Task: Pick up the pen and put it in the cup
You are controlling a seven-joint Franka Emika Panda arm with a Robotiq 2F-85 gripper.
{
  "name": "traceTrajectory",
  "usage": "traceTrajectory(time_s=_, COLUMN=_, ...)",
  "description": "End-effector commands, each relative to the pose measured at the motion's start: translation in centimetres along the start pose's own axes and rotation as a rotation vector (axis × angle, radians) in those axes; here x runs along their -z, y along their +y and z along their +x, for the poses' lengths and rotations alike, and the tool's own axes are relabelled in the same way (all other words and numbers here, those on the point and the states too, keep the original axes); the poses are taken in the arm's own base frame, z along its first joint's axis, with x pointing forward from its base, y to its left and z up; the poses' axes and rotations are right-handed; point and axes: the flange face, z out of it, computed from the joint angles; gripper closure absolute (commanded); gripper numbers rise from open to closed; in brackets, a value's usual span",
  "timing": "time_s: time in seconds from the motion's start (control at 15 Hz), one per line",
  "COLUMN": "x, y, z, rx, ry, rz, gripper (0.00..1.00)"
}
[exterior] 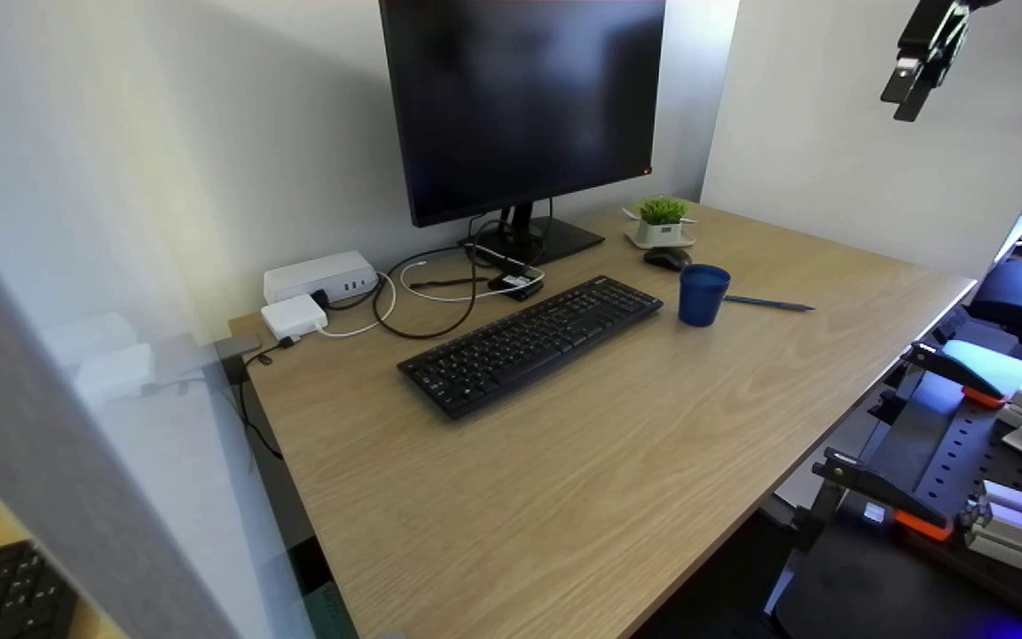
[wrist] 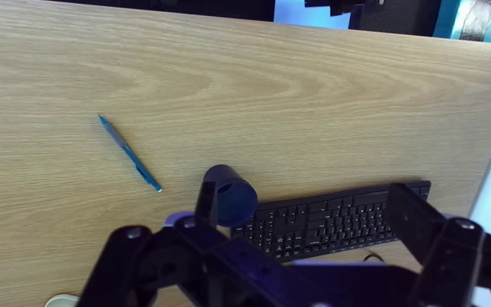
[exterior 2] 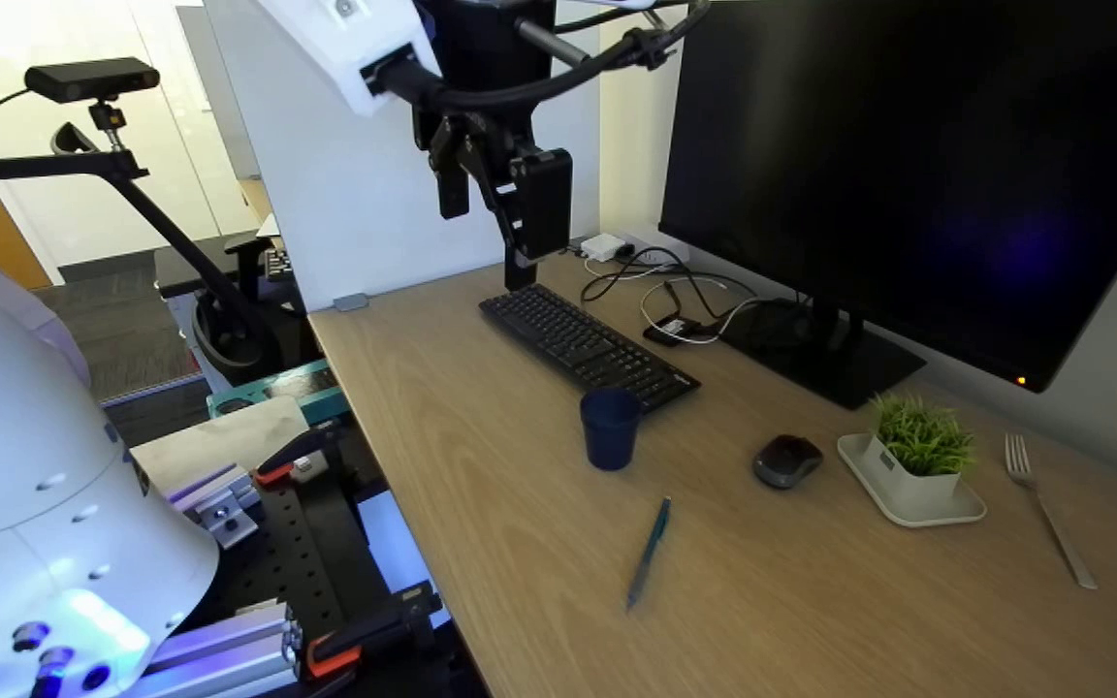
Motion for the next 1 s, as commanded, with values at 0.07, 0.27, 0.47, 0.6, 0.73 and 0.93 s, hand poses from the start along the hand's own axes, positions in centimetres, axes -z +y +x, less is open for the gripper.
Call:
traceTrajectory(time_s=0.07, x=0.1, y=0.5, z=0.8, rx=0.013, ry=0.003, rz=-0.020, gripper=0.00)
traceTrajectory(time_s=0.27, x=-0.3, y=1.9, z=2.5, rx=0.045, ry=-0.004, rz=-0.076, gripper=0.00)
traceTrajectory(time_s=0.47, x=-1.3, y=3.9, z=3.7, rx=0.099, ry=-0.036, rz=-0.131, gripper=0.00)
traceTrajectory(time_s=0.6, x=-2.1, y=5.3, z=4.3, rx=0.129, ry=-0.071, rz=-0.159, gripper=0.00)
traceTrajectory(time_s=0.73, x=-2.8, y=6.8, z=4.7, rx=0.159, ry=-0.105, rz=-0.184, gripper=0.00)
traceTrajectory(time_s=0.93, x=-3.7, y=8.9, z=4.9, rx=0.191, ry=-0.153, rz=-0.204, gripper=0.00)
